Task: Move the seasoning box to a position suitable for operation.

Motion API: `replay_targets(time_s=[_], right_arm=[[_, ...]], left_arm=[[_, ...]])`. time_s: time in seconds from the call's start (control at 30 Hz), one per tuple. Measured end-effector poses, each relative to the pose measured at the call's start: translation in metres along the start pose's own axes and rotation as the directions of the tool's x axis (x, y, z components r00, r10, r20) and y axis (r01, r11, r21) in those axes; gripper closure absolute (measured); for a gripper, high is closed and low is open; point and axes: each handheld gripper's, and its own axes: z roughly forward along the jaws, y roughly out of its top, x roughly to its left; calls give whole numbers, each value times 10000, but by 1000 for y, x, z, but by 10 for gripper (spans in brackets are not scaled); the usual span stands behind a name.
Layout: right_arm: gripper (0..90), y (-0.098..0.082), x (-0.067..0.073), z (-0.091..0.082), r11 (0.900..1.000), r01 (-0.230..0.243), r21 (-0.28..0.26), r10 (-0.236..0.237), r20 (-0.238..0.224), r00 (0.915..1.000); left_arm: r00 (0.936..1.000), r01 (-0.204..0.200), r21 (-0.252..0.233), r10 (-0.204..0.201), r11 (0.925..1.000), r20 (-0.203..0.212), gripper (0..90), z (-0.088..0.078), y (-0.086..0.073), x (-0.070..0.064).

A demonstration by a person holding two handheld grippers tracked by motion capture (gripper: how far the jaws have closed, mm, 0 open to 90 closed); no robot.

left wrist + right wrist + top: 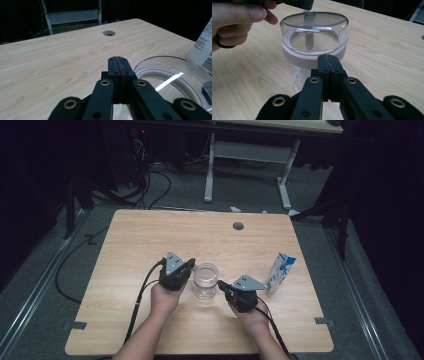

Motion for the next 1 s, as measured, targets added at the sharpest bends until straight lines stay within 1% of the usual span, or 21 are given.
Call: replay_targets(time_s=[0.23,0.43,0.53,0.6,0.67,0.73,0.8,0.9,1.0], right_arm=[[895,1,0,0,10000,-4,-62,4,-7,10000],[891,6,0,-2,9990,-62,-450,61,-37,10000],[890,9,1,-2,9985,-54,-552,51,-60,10000],[890,10,1,-1,9982,-79,-591,73,-97,9999],[891,10,2,0,9981,-55,-615,48,-116,9999],[891,10,3,-1,9982,-18,-594,11,-114,9999],[891,10,3,-2,9983,-15,-591,8,-120,9999],[892,11,4,-3,9980,13,-628,-23,-156,9999],[893,11,4,-4,9977,-32,-671,18,-199,9998]], left_arm=[[10000,62,8,-62,10000,-31,900,1,-1,1],[10000,88,11,-88,10000,-26,900,1,-1,1],[10000,85,15,-85,10000,-9,900,0,-1,1],[9999,161,64,-161,9999,33,900,0,-1,0],[9998,197,2,-197,9998,29,899,-4,-1,0],[9997,243,-160,-242,9996,52,899,-12,-3,0],[9994,324,-219,-322,9992,111,899,-20,-6,1],[9989,396,-138,-392,9991,243,899,-33,-18,-3],[9969,646,-133,-639,9978,456,899,-41,-30,-8]])
